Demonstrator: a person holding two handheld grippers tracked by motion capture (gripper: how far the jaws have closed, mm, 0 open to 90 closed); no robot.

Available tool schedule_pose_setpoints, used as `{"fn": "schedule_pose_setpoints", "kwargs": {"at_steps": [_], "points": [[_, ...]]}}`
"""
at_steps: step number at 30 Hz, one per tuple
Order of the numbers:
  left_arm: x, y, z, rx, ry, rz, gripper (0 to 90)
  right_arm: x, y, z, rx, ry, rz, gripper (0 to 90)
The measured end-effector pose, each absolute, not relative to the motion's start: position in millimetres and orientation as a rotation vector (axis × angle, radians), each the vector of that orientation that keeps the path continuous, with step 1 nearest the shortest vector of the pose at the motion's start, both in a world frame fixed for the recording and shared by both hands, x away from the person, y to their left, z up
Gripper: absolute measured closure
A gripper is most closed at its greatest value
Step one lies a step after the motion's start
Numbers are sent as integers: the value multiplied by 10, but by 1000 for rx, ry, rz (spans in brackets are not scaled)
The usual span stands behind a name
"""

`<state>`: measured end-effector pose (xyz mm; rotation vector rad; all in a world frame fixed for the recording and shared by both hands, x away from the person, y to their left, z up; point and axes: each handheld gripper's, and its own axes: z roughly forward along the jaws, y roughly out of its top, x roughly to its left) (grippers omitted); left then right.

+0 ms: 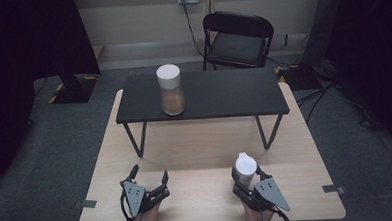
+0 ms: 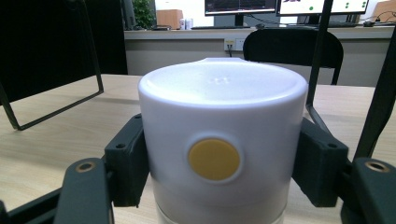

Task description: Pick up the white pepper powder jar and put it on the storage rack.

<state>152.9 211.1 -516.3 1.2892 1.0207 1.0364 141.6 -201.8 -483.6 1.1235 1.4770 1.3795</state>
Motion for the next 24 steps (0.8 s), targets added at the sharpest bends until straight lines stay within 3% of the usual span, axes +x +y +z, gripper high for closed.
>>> {"fn": "schedule_pose_setpoints", "kwargs": {"at_steps": [24], "points": [[1529, 2110, -5162, 1289, 1021, 1037, 26, 1403, -2005, -4691, 1143, 1501, 1399, 298]]}}
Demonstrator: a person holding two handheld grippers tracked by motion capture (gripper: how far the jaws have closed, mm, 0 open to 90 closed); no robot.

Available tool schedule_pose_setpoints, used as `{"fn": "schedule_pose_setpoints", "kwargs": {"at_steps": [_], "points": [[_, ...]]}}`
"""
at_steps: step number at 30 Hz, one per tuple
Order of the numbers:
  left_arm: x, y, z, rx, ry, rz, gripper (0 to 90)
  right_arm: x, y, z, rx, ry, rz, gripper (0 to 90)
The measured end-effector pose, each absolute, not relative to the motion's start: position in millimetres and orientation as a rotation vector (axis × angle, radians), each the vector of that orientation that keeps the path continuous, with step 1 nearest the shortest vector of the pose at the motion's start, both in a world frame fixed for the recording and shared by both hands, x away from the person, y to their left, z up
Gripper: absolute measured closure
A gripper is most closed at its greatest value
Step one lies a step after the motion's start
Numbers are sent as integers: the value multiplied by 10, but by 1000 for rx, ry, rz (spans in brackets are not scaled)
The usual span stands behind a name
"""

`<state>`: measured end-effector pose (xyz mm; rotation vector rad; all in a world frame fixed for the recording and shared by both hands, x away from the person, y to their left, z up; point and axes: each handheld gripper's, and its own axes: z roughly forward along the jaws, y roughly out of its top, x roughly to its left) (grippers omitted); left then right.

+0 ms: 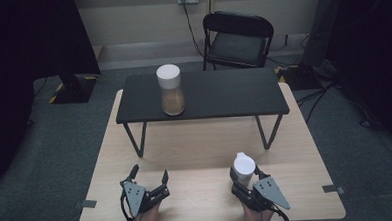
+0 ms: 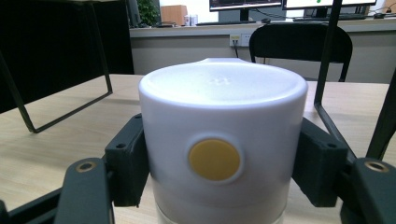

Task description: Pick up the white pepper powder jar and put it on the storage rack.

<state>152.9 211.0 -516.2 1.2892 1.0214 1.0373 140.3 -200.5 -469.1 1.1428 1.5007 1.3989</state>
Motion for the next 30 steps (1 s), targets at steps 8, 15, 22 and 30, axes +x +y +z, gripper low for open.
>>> {"fn": "schedule_pose_setpoints", "kwargs": {"at_steps": [8, 15, 22, 30], "points": [[1529, 2109, -5162, 1289, 1022, 1037, 27, 1393, -2008, -4600, 1126, 1509, 1406, 299], [1529, 2110, -5162, 1289, 1022, 1037, 27, 1394, -2033, -4507, 1112, 1509, 1411, 299], [1529, 2110, -5163, 1289, 1021, 1037, 27, 1404, -2064, -4376, 1116, 1512, 1427, 299], [1529, 2110, -5163, 1289, 1021, 1036, 27, 1428, -2093, -4258, 1096, 1529, 1431, 299]]}}
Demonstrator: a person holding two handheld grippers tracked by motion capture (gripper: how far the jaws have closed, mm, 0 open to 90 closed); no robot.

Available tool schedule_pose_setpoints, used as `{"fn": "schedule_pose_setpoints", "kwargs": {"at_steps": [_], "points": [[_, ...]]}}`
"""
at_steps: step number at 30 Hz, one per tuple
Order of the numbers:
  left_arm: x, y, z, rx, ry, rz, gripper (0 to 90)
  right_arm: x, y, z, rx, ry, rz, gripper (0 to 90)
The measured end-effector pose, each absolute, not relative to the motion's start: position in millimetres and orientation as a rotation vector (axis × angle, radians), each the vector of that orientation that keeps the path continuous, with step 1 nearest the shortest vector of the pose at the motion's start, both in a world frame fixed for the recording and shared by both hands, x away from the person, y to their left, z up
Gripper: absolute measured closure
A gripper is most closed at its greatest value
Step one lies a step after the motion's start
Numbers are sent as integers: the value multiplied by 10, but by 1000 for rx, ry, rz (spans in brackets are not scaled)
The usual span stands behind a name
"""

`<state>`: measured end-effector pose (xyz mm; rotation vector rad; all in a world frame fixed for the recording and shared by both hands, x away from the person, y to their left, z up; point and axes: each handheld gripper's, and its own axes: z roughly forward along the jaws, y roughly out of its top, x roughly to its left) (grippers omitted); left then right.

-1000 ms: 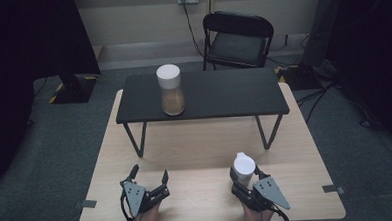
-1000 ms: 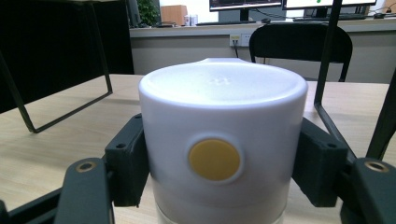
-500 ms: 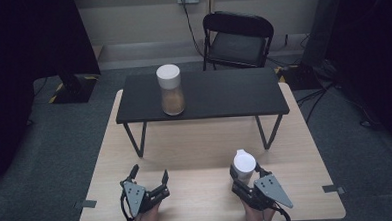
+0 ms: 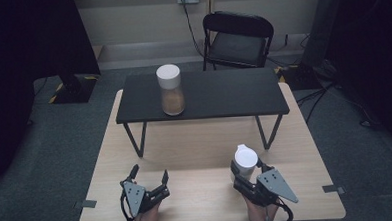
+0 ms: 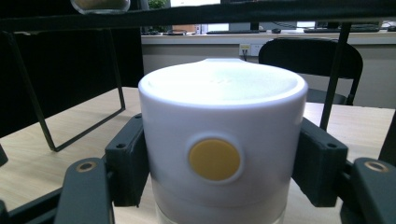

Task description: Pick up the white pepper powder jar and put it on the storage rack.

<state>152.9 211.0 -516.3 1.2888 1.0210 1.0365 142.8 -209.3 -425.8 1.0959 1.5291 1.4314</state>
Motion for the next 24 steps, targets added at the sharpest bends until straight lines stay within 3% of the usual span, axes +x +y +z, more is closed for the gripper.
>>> {"fn": "schedule_pose_setpoints", "kwargs": {"at_steps": [24], "points": [[1529, 2111, -5163, 1289, 1021, 1036, 26, 1572, -2128, -3856, 1004, 1546, 1499, 299]]}}
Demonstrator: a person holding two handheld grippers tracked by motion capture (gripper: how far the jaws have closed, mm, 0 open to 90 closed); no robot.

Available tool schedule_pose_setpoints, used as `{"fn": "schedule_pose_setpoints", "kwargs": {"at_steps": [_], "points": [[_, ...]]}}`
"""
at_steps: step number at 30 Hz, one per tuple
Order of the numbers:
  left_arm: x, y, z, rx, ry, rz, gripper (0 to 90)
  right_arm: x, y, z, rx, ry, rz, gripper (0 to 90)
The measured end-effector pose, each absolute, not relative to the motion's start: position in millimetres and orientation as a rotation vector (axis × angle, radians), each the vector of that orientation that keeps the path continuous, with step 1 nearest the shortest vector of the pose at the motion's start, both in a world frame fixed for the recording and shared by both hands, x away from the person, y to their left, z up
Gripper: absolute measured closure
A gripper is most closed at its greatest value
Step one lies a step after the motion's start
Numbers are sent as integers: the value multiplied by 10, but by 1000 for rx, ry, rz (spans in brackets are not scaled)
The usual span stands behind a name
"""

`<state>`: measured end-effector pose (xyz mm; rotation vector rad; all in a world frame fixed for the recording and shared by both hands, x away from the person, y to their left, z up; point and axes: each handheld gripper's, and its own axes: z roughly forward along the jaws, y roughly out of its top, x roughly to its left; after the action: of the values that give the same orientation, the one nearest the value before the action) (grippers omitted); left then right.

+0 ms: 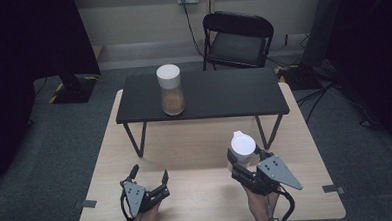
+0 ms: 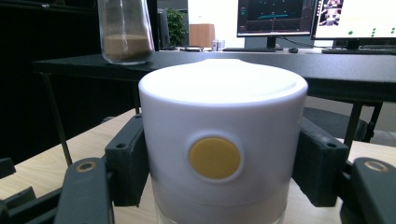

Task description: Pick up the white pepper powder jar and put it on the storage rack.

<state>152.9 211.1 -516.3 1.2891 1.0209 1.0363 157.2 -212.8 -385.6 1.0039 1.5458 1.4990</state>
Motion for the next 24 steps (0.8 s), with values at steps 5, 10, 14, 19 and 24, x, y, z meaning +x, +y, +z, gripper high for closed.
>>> {"fn": "schedule_pose_setpoints", "kwargs": {"at_steps": [5, 10, 14, 19, 24], "points": [[1529, 2111, -5163, 1289, 1021, 1036, 26, 1610, -2125, -3784, 994, 1548, 1505, 299], [1529, 2111, -5163, 1289, 1021, 1036, 26, 1652, -2122, -3694, 978, 1554, 1505, 299], [1529, 2111, -5162, 1289, 1021, 1036, 26, 1686, -2122, -3615, 949, 1566, 1499, 299], [1529, 2111, -5162, 1289, 1021, 1036, 26, 1741, -2085, -3515, 887, 1583, 1487, 299], [1529, 2111, -5162, 1290, 1021, 1036, 26, 1826, -2051, -3401, 854, 1593, 1495, 299]]}}
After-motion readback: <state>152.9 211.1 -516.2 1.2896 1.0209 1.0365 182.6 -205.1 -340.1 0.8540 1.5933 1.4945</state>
